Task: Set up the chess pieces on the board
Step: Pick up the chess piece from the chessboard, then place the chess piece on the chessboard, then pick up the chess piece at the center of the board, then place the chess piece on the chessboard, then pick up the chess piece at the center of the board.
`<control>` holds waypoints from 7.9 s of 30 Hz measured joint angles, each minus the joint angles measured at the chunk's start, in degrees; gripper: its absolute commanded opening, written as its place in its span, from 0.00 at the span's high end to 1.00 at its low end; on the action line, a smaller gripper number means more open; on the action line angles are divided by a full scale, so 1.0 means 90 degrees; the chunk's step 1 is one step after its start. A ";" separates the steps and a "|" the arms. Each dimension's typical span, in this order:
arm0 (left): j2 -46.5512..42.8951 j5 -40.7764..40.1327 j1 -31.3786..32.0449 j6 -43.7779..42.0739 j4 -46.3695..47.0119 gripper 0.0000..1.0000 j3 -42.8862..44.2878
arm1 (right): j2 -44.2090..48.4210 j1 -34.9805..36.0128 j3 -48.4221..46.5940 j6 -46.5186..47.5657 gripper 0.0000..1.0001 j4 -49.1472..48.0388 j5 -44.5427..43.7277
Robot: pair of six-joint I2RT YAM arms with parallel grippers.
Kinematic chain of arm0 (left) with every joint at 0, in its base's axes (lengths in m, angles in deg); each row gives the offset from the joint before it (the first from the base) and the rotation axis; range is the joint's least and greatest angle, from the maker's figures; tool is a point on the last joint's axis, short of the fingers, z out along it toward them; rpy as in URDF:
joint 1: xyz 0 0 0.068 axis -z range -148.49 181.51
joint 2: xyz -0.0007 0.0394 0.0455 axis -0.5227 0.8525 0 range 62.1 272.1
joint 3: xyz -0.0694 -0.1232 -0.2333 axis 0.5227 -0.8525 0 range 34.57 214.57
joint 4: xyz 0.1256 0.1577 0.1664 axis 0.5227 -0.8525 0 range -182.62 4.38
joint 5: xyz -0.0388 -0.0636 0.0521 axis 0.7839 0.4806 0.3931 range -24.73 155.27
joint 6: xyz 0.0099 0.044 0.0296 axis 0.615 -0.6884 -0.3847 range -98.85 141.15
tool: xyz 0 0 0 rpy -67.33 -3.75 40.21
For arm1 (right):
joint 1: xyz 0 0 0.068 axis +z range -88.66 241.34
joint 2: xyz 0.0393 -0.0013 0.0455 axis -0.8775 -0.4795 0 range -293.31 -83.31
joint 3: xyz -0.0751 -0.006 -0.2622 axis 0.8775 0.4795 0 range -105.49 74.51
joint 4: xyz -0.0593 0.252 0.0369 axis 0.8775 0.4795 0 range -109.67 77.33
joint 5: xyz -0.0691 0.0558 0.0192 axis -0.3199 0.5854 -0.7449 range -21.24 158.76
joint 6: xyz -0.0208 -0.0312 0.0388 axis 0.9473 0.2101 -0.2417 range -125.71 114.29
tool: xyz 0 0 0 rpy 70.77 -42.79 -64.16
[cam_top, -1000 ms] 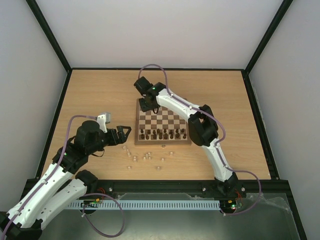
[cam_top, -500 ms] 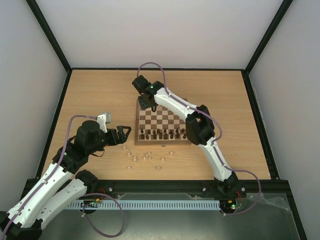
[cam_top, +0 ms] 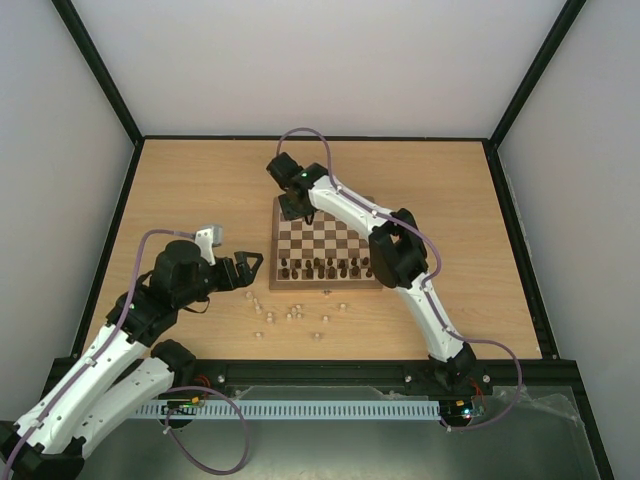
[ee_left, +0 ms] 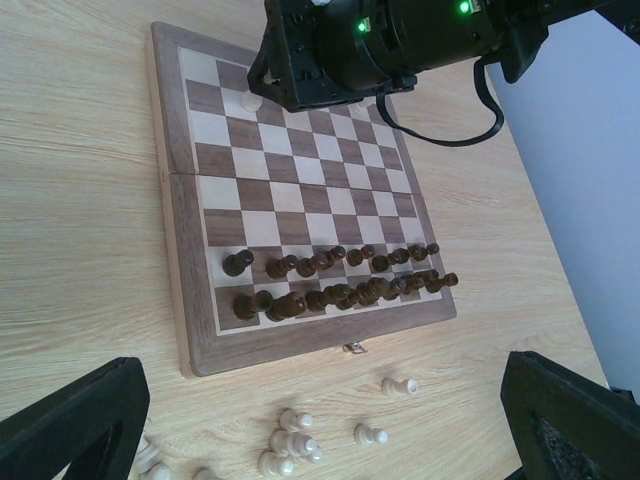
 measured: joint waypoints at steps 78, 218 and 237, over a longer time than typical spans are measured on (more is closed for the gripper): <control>0.0284 0.0000 -0.0002 0.0000 0.0051 0.01 0.0000 | 0.0809 -0.1173 0.1214 0.0012 0.75 -0.0471 0.0721; 0.0420 -0.0478 0.0002 0.0903 0.0724 0.01 -0.1443 | 0.1372 -0.2132 0.2409 -0.0226 0.52 -0.0432 0.0544; 0.1129 -0.0610 -0.0002 0.0726 0.0670 0.01 -0.0833 | 0.6982 -0.0617 0.6810 -0.0721 0.49 -0.0903 0.0967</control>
